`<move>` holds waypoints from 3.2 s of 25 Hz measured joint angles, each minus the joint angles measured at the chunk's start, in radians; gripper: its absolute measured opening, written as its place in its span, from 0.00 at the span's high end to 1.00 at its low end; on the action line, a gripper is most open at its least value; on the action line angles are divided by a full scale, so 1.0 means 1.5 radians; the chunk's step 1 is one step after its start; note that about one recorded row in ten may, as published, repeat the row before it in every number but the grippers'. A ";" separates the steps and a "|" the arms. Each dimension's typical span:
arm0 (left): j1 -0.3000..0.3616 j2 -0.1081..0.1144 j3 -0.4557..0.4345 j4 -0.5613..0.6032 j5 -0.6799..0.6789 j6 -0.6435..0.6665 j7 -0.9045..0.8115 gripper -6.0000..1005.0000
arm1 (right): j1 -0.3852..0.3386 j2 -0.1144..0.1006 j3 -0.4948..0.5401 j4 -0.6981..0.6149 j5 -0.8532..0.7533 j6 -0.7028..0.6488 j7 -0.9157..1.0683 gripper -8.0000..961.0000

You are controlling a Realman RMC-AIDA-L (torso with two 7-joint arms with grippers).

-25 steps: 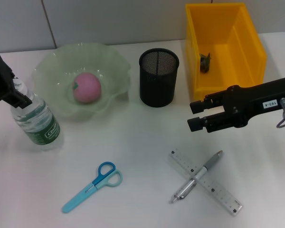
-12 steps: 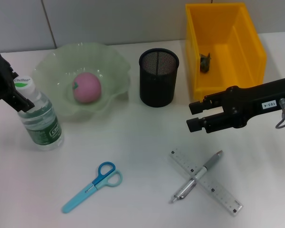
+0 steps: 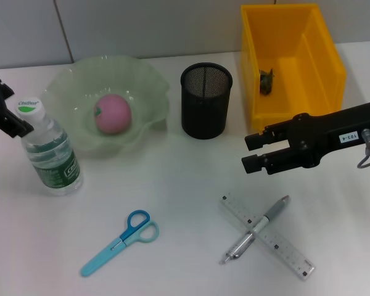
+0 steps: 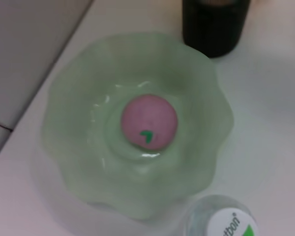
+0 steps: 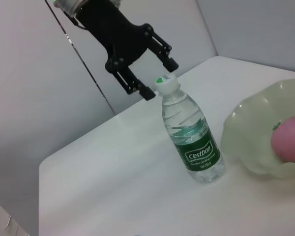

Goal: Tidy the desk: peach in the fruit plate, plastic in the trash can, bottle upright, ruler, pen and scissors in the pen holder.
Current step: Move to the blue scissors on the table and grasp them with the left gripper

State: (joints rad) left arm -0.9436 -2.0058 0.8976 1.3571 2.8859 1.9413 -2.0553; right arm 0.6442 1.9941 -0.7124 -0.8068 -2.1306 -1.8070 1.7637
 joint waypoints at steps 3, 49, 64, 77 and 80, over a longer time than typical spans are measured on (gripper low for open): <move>0.012 -0.001 -0.037 0.023 -0.020 0.002 0.015 0.20 | 0.000 0.000 0.000 0.000 0.000 0.000 0.002 0.31; 0.342 -0.035 -0.136 -0.273 -0.627 -0.023 0.367 0.20 | -0.008 -0.004 0.007 0.001 -0.007 -0.004 0.005 0.31; 0.290 -0.038 0.119 -0.032 -0.439 -0.037 -0.013 0.20 | -0.010 -0.006 0.006 0.002 -0.024 0.000 -0.001 0.31; 0.192 -0.043 0.312 0.025 -0.307 -0.038 -0.253 0.20 | -0.011 -0.011 0.011 -0.001 -0.025 0.001 0.000 0.31; 0.180 -0.045 0.356 0.024 -0.282 -0.054 -0.287 0.20 | -0.011 -0.011 0.012 -0.002 -0.025 0.001 0.001 0.31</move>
State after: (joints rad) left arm -0.6740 -2.0735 1.4312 1.3927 2.4629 1.8607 -2.4855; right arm 0.6281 1.9769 -0.6951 -0.8094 -2.1675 -1.8054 1.7650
